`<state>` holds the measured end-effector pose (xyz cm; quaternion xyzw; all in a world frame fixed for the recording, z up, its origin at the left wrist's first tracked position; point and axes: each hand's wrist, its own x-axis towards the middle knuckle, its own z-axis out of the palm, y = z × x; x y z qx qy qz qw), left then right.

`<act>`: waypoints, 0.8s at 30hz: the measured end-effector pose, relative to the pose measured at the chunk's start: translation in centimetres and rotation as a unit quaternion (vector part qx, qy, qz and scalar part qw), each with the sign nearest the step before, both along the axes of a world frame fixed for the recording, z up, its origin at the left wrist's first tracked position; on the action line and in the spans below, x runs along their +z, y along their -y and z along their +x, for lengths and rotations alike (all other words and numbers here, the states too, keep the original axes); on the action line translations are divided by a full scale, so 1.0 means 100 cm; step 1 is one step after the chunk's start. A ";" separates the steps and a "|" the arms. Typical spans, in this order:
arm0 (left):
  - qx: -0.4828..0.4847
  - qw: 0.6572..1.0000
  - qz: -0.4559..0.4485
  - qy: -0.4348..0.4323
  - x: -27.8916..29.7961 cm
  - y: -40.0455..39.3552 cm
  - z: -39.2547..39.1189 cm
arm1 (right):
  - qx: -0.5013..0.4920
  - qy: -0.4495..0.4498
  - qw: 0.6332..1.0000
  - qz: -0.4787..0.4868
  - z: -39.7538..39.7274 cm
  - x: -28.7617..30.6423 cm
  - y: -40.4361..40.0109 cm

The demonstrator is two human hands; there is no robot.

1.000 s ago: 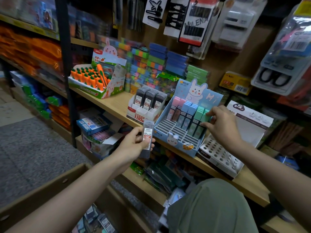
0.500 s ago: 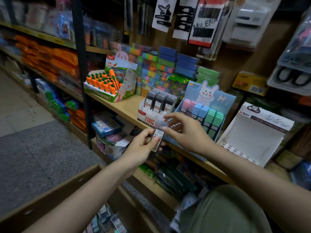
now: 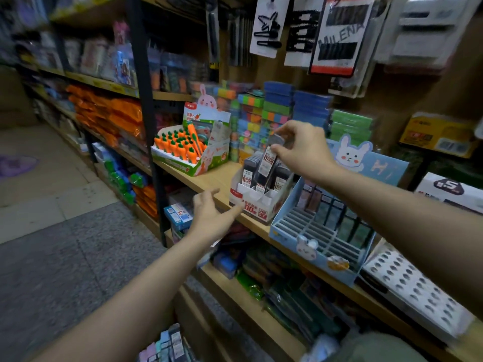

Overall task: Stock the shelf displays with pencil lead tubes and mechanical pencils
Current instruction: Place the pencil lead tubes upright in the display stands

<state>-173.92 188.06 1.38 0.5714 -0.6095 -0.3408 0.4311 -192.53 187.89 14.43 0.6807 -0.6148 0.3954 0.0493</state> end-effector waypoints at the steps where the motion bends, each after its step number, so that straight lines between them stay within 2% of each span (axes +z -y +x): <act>1: 0.003 1.000 -0.001 -0.004 0.003 0.006 -0.008 | 0.004 -0.014 1.000 0.004 0.002 -0.004 0.006; 7: -0.032 0.998 0.033 -0.034 -0.002 0.029 -0.029 | 0.006 -0.055 0.998 0.032 0.009 -0.021 0.026; 15: -0.047 0.998 0.004 -0.044 -0.020 0.029 -0.039 | 0.010 -0.056 0.998 0.031 0.006 -0.021 0.031; 21: -0.001 0.999 -0.040 0.031 -0.024 0.027 -0.053 | 0.000 -0.110 0.993 0.051 0.005 -0.039 0.032; 24: 0.019 0.998 -0.058 0.035 -0.028 0.026 -0.058 | -0.005 -0.154 0.987 0.036 0.004 -0.051 0.031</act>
